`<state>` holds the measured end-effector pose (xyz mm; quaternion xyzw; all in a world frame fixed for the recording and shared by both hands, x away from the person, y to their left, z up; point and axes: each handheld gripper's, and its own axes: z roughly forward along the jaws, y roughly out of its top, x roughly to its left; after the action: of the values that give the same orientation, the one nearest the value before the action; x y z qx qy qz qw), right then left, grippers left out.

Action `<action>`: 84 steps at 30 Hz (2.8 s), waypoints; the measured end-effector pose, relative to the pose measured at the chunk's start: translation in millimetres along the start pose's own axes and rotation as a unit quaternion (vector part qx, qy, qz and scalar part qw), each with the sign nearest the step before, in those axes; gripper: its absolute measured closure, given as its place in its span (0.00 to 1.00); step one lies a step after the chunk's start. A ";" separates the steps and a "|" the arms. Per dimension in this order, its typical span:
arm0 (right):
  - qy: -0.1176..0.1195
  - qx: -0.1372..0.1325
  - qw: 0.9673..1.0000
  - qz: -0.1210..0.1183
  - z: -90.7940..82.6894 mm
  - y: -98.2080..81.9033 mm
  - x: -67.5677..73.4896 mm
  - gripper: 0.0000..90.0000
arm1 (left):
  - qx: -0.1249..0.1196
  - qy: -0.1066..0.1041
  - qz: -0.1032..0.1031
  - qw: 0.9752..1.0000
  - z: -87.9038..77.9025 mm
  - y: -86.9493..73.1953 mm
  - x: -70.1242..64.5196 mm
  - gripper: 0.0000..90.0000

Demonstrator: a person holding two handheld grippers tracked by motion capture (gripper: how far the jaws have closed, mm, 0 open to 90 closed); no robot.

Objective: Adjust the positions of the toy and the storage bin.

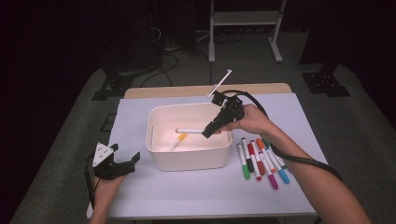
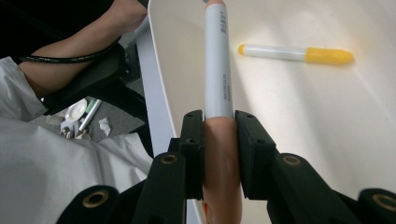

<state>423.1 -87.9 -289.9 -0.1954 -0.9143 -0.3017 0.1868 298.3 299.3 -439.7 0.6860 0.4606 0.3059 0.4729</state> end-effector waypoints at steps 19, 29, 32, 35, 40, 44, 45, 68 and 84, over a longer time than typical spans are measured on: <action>-0.016 0.080 0.997 -0.013 59.5 18.9 -9.6 0.81 | -0.003 0.000 -0.001 1.000 -0.1 -0.1 1.0 0.03; -0.055 0.086 0.995 -0.017 55.0 20.1 0.6 0.69 | -0.001 -0.001 0.000 1.000 -0.7 -0.2 1.3 0.03; -0.058 0.077 0.995 -0.017 46.9 16.6 2.2 0.69 | -0.003 0.000 -0.001 1.000 -0.6 -0.2 0.9 0.03; -0.060 0.041 0.997 -0.013 23.2 6.8 3.1 0.68 | 0.001 -0.001 -0.001 1.000 -0.2 -0.6 0.6 0.03; -0.067 -0.003 0.998 0.001 -10.7 -11.4 3.7 0.68 | 0.000 0.000 -0.002 1.000 -0.7 -0.5 1.0 0.03; -0.063 -0.040 0.997 0.020 -38.2 -30.1 4.3 0.68 | 0.001 0.001 -0.002 1.000 -0.1 -0.6 0.6 0.03; -0.071 -0.044 0.996 0.023 -43.8 -34.7 4.7 0.68 | 0.001 0.001 -0.001 1.000 -0.2 -0.4 0.6 0.03; -0.103 -0.100 0.981 0.129 -80.2 -175.3 -42.6 0.65 | 0.006 0.003 0.000 1.000 -0.6 -1.0 0.9 0.03; -0.150 -0.103 0.958 0.220 -72.3 -260.2 -84.5 0.69 | 0.009 0.003 -0.001 1.000 0.2 -1.5 0.8 0.03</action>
<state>389.1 -346.7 -399.2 -0.4527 -0.8302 -0.3131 0.0882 298.2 300.2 -441.2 0.6891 0.4651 0.3032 0.4657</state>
